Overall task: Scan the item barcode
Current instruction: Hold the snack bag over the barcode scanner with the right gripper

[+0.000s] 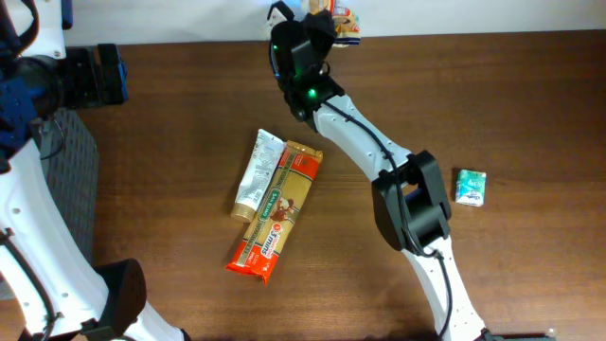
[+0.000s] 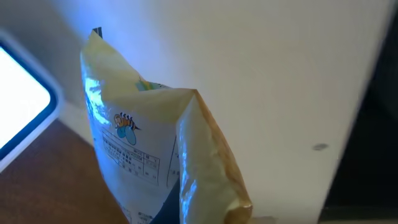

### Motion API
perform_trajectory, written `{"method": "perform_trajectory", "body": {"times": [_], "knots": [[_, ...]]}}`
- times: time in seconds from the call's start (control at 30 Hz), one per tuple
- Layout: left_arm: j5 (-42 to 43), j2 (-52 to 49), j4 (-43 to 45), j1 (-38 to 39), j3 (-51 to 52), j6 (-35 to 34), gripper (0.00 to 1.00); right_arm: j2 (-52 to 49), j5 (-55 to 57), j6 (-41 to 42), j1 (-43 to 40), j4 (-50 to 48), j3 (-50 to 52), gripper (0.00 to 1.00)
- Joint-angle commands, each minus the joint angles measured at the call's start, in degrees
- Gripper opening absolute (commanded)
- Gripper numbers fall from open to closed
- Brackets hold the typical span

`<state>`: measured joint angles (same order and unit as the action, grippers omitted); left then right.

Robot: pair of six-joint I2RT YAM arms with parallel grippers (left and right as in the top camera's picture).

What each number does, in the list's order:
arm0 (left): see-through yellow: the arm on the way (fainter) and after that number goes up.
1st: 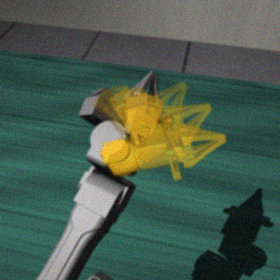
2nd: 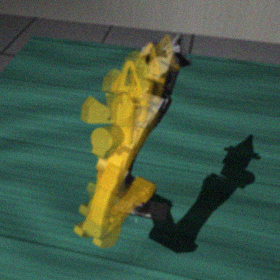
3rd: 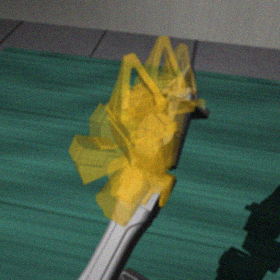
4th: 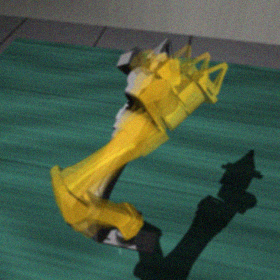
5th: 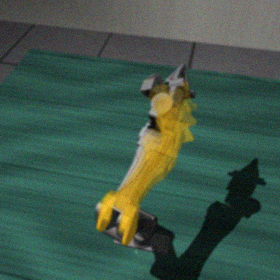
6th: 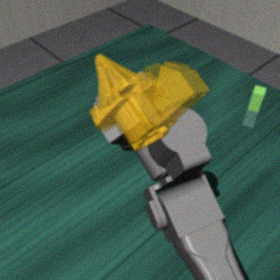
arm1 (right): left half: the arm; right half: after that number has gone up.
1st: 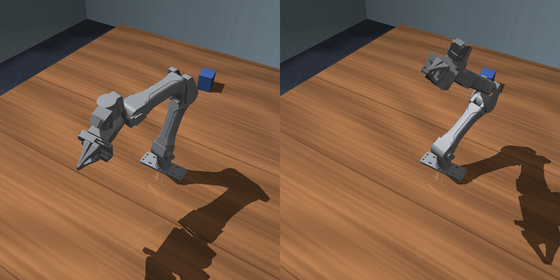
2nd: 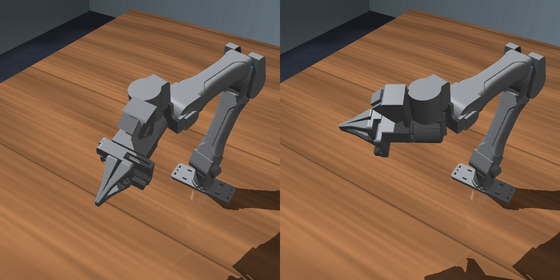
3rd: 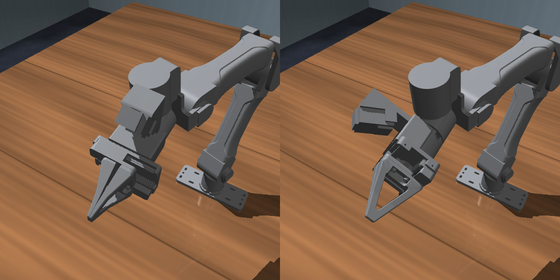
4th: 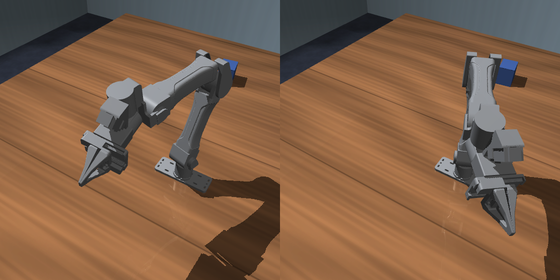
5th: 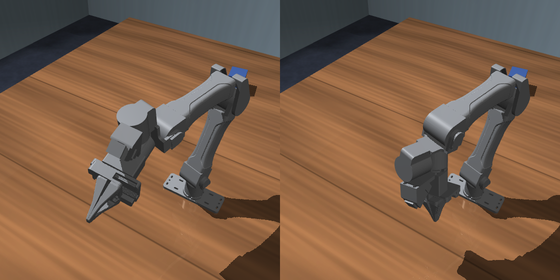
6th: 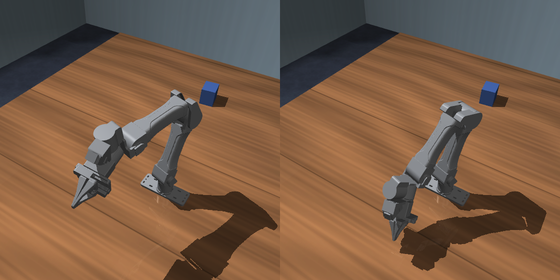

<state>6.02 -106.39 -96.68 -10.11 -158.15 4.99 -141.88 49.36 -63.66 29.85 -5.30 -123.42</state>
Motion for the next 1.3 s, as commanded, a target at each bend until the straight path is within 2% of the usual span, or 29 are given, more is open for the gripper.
{"method": "perform_trajectory", "body": {"times": [0.0,0.23,0.37,0.83,1.0,1.1,1.27], "knots": [[0.6,0.0,0.0,-0.3,-0.2,0.7,0.99,-1.3,-4.0,-6.5,0.1,-0.1,-1.3,0.04],[0.6,0.0,0.0,-0.3,-0.2,0.7,0.99,-2.0,-4.2,-6.9,-0.7,-1.8,-1.2,0.04],[0.6,0.0,0.0,-0.3,-0.2,0.7,0.99,-2.0,-7.8,-6.8,-2.0,-5.3,-1.2,0.04],[0.6,0.0,0.0,-0.3,-0.2,0.7,0.99,-2.0,-8.0,-6.8,-2.8,-4.5,0.0,0.04],[0.6,0.0,0.0,-0.3,-0.2,0.7,0.99,-2.0,-7.7,-6.8,-2.8,-1.0,0.0,0.04],[0.6,0.0,0.0,-0.3,-0.2,0.7,0.99,-2.0,-4.9,-7.0,-2.1,-3.0,0.0,0.04],[0.6,0.0,0.0,-0.3,-0.2,0.7,0.99,4.4,-2.2,-6.6,-2.0,-2.1,0.0,0.04]]}}
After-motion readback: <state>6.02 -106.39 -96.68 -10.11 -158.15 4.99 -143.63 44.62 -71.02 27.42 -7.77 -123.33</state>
